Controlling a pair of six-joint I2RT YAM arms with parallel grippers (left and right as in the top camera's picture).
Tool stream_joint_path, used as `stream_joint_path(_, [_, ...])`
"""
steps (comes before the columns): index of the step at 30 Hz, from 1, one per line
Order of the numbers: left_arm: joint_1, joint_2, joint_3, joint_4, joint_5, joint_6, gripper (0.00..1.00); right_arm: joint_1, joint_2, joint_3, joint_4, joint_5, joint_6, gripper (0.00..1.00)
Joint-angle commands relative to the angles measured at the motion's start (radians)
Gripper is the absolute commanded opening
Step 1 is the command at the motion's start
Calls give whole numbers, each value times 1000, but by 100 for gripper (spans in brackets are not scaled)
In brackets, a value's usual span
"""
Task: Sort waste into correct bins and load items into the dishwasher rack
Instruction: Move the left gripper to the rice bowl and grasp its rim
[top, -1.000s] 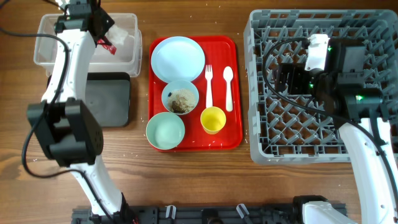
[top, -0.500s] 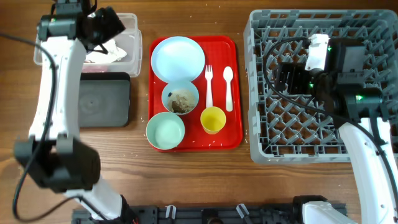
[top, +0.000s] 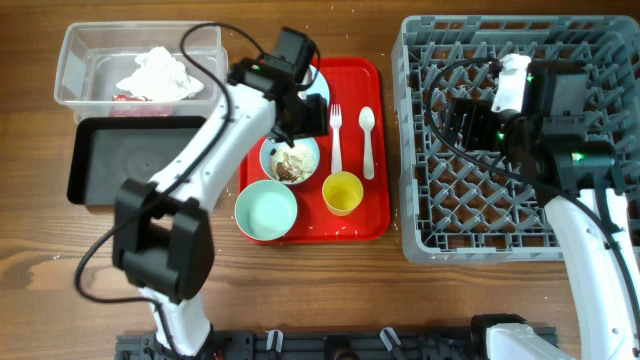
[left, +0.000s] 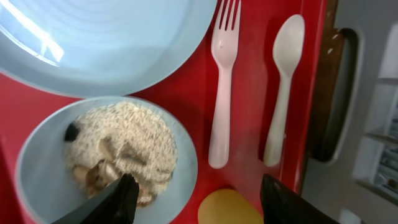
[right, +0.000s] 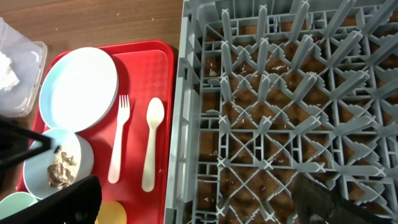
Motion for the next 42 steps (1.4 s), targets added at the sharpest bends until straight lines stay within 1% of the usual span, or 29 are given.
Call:
stream_joint_path(1, [-47, 74, -21, 40, -37, -6, 63, 4, 9, 11, -6, -10, 18, 99])
stream_joint_path(3, [-68, 103, -22, 37, -74, -5, 63, 4, 9, 11, -13, -10, 18, 100])
stream_joint_path(5, [-81, 122, -34, 42, -99, -5, 59, 4, 9, 11, -19, -10, 17, 100])
stream_joint_path(9, [-90, 134, -58, 68, -100, -2, 46, 4, 9, 11, -20, -10, 17, 100])
stream_joint_path(15, [-90, 157, -86, 93, -126, -3, 41, 4, 9, 11, -19, -10, 18, 100])
stream_joint_path(17, [-90, 175, -86, 93, -126, -3, 36, 4, 9, 11, -19, -10, 17, 100])
stream_joint_path(19, [-90, 177, -87, 93, -126, -3, 29, 4, 9, 11, -19, -10, 18, 100])
stream_joint_path(20, [-90, 177, -87, 94, -126, -3, 27, 4, 9, 11, -19, -10, 18, 100])
stream_joint_path(32, [-90, 164, -85, 74, -125, -3, 28, 4, 9, 11, -19, -10, 17, 100])
stream_joint_path(36, [-90, 147, -85, 74, -125, -3, 23, 4, 9, 11, -16, -10, 18, 100])
stream_joint_path(41, [-90, 119, -72, 78, -127, -3, 23, 4, 9, 11, -11, -10, 18, 100])
stream_joint_path(42, [-90, 120, -72, 78, -130, -3, 20, 4, 9, 11, -8, -10, 17, 100])
